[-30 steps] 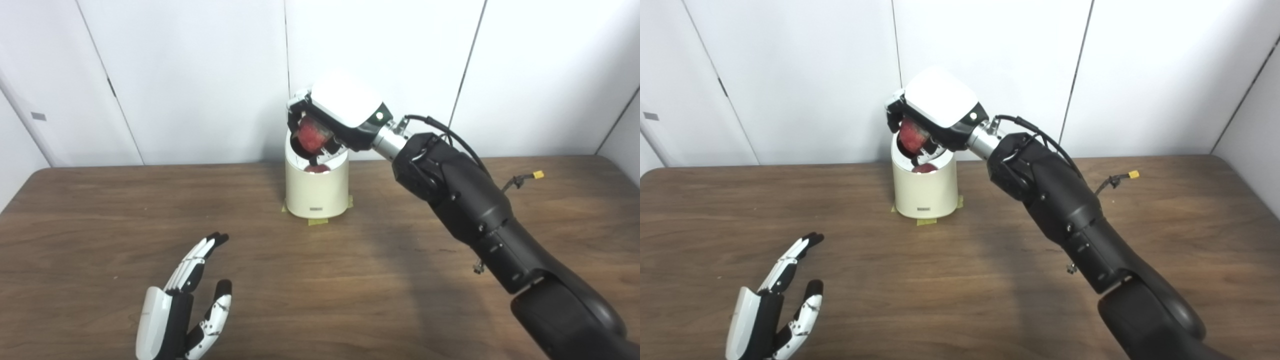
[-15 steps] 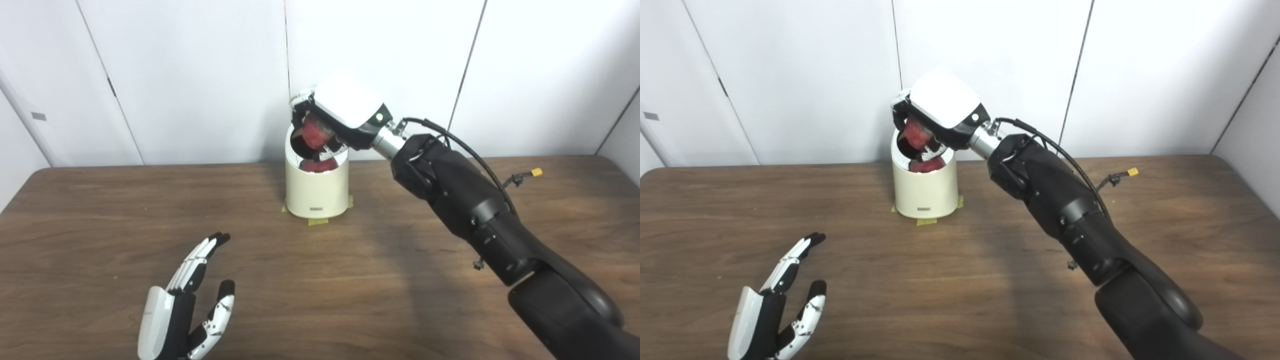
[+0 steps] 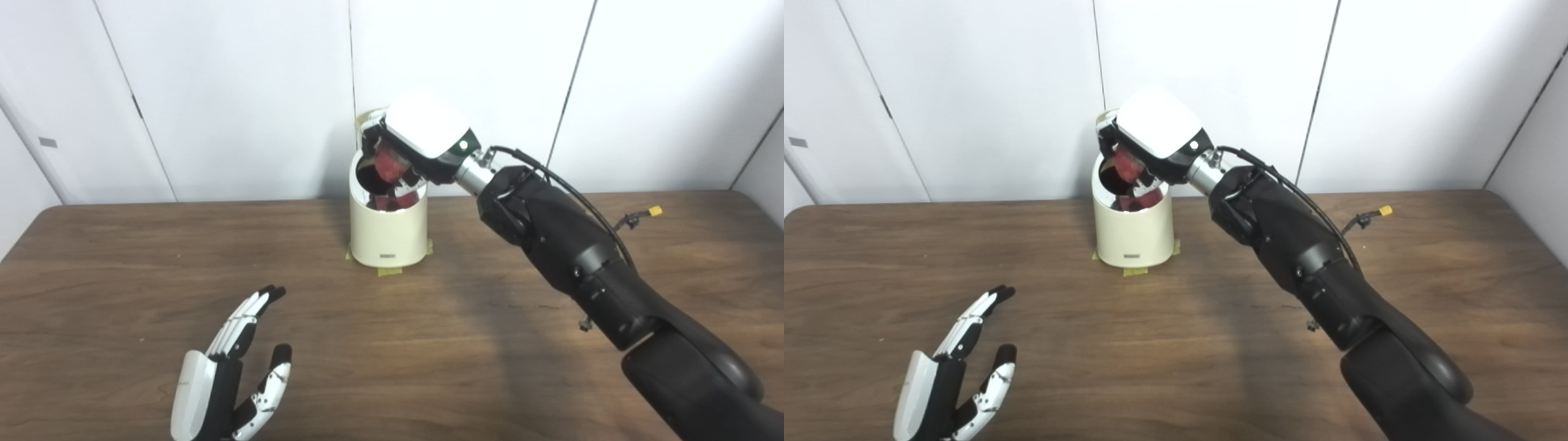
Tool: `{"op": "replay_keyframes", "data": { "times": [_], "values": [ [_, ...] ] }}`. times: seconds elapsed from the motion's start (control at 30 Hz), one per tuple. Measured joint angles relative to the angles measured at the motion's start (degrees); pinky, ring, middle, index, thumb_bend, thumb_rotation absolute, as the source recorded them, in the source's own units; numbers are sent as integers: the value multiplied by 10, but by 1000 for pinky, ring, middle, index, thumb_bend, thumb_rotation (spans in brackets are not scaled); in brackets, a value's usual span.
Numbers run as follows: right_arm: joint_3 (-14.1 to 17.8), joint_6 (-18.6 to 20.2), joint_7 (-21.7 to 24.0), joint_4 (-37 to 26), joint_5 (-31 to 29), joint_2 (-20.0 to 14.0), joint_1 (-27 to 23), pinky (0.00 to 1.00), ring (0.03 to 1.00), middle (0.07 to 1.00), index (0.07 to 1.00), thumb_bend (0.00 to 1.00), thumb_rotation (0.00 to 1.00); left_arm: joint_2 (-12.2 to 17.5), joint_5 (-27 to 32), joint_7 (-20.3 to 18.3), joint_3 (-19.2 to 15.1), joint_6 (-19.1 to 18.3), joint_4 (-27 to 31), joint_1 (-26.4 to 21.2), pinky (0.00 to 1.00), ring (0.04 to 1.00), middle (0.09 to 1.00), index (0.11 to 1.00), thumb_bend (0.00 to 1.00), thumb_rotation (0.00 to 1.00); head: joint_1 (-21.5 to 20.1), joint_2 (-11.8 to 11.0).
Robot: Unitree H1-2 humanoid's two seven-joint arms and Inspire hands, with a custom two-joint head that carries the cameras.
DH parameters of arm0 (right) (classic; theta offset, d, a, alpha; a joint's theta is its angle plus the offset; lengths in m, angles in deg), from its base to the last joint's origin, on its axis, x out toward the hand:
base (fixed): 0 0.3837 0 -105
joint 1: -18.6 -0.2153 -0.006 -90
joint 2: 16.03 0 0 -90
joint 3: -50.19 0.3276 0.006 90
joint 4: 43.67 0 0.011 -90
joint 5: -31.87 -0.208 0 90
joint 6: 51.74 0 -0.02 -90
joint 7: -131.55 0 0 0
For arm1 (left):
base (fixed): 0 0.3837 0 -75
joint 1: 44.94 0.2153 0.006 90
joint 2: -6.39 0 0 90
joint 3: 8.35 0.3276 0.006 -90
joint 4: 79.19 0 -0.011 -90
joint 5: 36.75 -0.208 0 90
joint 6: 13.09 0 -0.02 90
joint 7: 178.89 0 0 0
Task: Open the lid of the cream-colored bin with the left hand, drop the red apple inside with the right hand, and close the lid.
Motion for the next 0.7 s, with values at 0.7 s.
{"op": "replay_keyframes", "data": {
  "times": [0.7],
  "values": [
    [0, 49, 80, -37, 1, 0, 6, 820, 952, 979, 979, 953, 201, 0, -1, 0, 2, 0, 0, 0, 855, 902, 914, 888, 257, 748, -1, 0]
  ]
}}
